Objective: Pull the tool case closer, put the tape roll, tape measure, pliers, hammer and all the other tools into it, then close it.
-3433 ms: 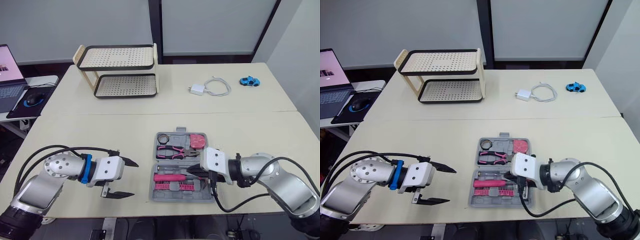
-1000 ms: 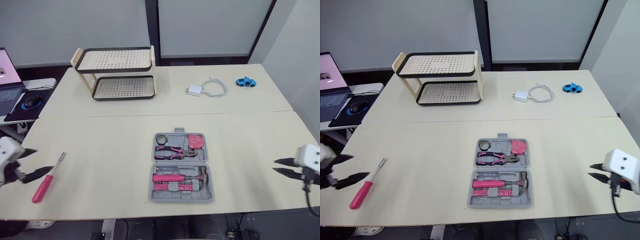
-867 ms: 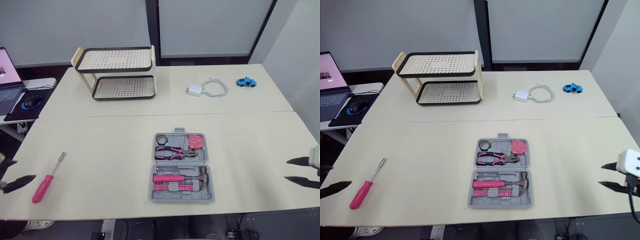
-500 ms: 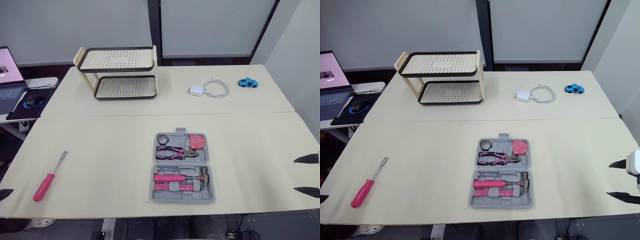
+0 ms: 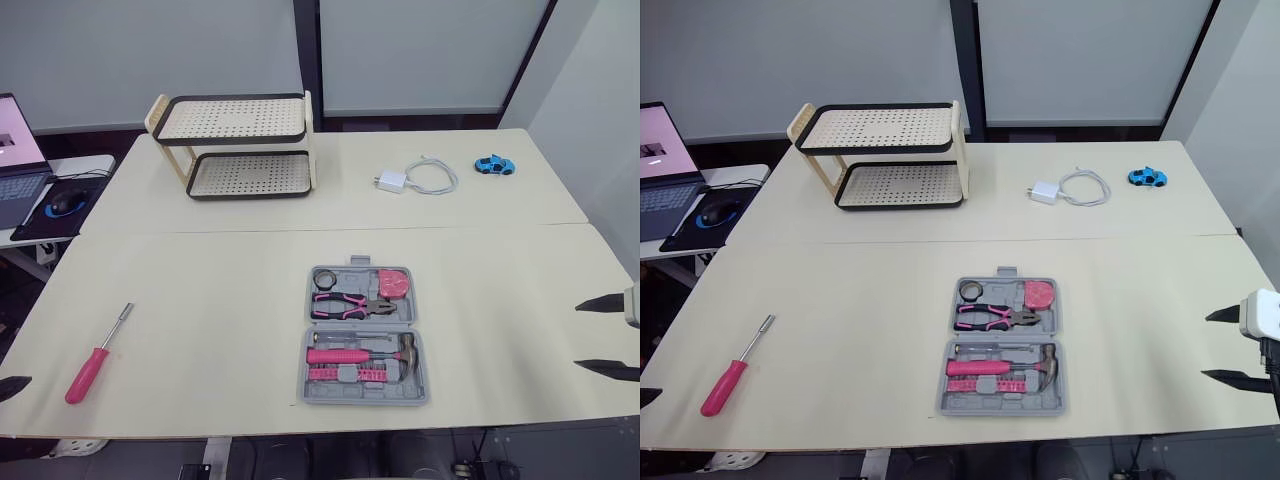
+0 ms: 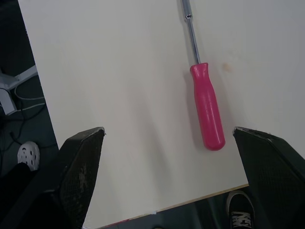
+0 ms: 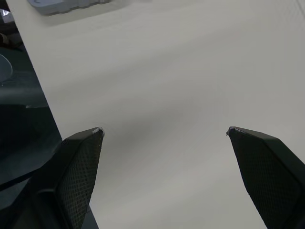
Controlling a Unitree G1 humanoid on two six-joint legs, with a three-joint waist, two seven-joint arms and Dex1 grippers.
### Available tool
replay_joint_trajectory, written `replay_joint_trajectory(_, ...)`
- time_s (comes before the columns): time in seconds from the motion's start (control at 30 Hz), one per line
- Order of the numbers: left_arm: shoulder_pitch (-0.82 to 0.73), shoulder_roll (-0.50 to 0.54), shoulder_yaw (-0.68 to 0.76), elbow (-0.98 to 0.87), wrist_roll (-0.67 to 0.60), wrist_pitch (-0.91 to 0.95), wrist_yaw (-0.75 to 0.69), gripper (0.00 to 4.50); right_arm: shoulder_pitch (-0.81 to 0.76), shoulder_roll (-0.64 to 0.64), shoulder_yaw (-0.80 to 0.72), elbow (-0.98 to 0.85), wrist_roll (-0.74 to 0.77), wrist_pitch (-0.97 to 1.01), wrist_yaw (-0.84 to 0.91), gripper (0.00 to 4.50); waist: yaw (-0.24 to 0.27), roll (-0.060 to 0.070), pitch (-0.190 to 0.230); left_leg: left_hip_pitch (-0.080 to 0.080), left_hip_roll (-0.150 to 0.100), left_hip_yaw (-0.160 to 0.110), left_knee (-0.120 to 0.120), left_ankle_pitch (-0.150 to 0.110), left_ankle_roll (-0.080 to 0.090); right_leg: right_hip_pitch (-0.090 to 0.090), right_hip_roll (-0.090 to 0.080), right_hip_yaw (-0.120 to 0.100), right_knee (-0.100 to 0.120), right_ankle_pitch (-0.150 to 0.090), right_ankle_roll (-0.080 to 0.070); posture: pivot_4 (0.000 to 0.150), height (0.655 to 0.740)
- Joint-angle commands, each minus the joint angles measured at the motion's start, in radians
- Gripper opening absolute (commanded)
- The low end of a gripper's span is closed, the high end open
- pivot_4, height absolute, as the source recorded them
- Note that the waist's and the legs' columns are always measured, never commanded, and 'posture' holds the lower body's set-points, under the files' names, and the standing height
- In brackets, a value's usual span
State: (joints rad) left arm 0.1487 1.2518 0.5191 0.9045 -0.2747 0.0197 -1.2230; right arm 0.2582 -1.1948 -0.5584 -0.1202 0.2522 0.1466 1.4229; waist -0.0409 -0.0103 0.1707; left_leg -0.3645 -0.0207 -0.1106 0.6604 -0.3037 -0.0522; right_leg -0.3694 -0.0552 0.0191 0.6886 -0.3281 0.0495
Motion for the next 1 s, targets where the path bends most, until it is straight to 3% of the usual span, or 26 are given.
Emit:
replay_joint_trajectory(0.03, 0.048, -0.023, 0.063, -0.046, -0.03, 0.027, 0.022, 4.5, -0.069, -0.003, 0.042, -0.123, 0.072, 0.069, -0.03, 4.47, -0.004, 0.0, 0.0, 0.0, 0.0, 0.0, 0.0, 0.0, 0.0, 0.0, 0.0, 0.0, 0.0, 0.0, 0.0, 0.15, 0.74)
replay_joint_trajectory(0.33, 0.283, -0.121, 0.209, -0.268, -0.074, 0.129, 0.045, 4.5, -0.42, 0.05, 0.31, -0.388, 0.332, 0.342, -0.154, 4.47, -0.014, 0.0, 0.0, 0.0, 0.011, 0.002, 0.0, 0.0, 0.0, -0.003, 0.001, -0.002, 0.001, 0.0, 0.0, 0.15, 0.74)
replay_joint_trajectory(0.57, 0.373, -0.183, 0.282, -0.461, -0.102, 0.249, 0.071, 4.5, -0.608, 0.106, 0.467, -0.457, 0.396, 0.455, -0.21, 4.47, 0.008, -0.002, -0.001, 0.0, 0.013, -0.001, 0.0, -0.001, -0.001, -0.003, -0.001, -0.002, -0.001, 0.0, -0.001, 0.15, 0.74)
replay_joint_trajectory(0.73, 0.29, -0.183, 0.225, -0.495, -0.115, 0.37, 0.097, 4.5, -0.665, 0.116, 0.521, -0.519, 0.415, 0.524, -0.256, 4.47, 0.014, -0.002, -0.001, 0.0, 0.012, -0.001, 0.0, -0.001, -0.001, -0.003, 0.0, -0.002, -0.001, 0.001, -0.001, 0.15, 0.74)
replay_joint_trajectory(1.0, -0.044, -0.156, 0.004, -0.312, -0.022, 0.395, 0.171, 4.5, -0.755, 0.143, 0.581, -0.581, 0.432, 0.632, -0.343, 4.47, 0.009, -0.003, -0.002, -0.001, 0.012, -0.001, 0.0, -0.001, -0.001, -0.004, 0.001, -0.003, -0.001, 0.001, -0.001, 0.15, 0.74)
